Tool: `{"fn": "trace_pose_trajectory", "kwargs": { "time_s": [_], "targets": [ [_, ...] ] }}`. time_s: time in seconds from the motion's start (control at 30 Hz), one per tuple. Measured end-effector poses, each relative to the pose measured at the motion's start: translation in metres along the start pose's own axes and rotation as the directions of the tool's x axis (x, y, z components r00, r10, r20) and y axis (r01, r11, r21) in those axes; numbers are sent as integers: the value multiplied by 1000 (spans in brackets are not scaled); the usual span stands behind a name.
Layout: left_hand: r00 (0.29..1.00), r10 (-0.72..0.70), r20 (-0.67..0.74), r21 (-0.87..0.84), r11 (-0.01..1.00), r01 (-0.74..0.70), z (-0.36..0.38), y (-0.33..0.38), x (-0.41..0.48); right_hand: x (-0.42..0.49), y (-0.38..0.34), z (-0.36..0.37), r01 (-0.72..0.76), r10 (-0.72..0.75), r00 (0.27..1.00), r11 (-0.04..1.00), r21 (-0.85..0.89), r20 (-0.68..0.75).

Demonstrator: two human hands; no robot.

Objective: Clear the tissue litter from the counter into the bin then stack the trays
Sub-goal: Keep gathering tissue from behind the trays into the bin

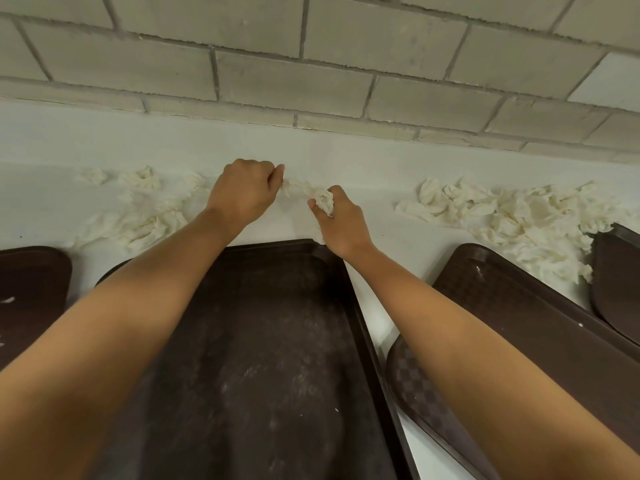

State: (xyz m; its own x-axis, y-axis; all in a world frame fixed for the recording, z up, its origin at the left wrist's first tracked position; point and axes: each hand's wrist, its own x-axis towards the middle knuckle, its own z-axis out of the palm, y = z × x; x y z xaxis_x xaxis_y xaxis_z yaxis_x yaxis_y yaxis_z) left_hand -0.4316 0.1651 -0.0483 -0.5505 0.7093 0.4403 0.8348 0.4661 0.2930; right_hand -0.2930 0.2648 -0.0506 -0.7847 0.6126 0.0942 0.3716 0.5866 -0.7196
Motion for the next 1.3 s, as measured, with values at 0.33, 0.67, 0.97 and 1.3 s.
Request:
{"fn": "trace_pose_trajectory", "kwargs": {
  "time_s": [0.33, 0.67, 0.97, 1.3],
  "targets": [
    [938, -305, -167, -431, 878, 209, -21, 29, -7, -18, 4, -21, 2, 3, 998, 997, 78, -70],
    [776, -626, 82, -776, 448, 444, -38, 70, -18, -45, 7, -39, 19, 1, 992, 988, 154, -124],
    [754, -636, 163, -812, 348, 469, -46, 127, -55, -88, 16, -75, -11, 27, 995, 985, 174, -93],
    [707, -689, 163, -823, 300, 482, -53, 213, -119, -163, 48, -126, 83, -71, 994, 984, 159, -81]
  ]
}}
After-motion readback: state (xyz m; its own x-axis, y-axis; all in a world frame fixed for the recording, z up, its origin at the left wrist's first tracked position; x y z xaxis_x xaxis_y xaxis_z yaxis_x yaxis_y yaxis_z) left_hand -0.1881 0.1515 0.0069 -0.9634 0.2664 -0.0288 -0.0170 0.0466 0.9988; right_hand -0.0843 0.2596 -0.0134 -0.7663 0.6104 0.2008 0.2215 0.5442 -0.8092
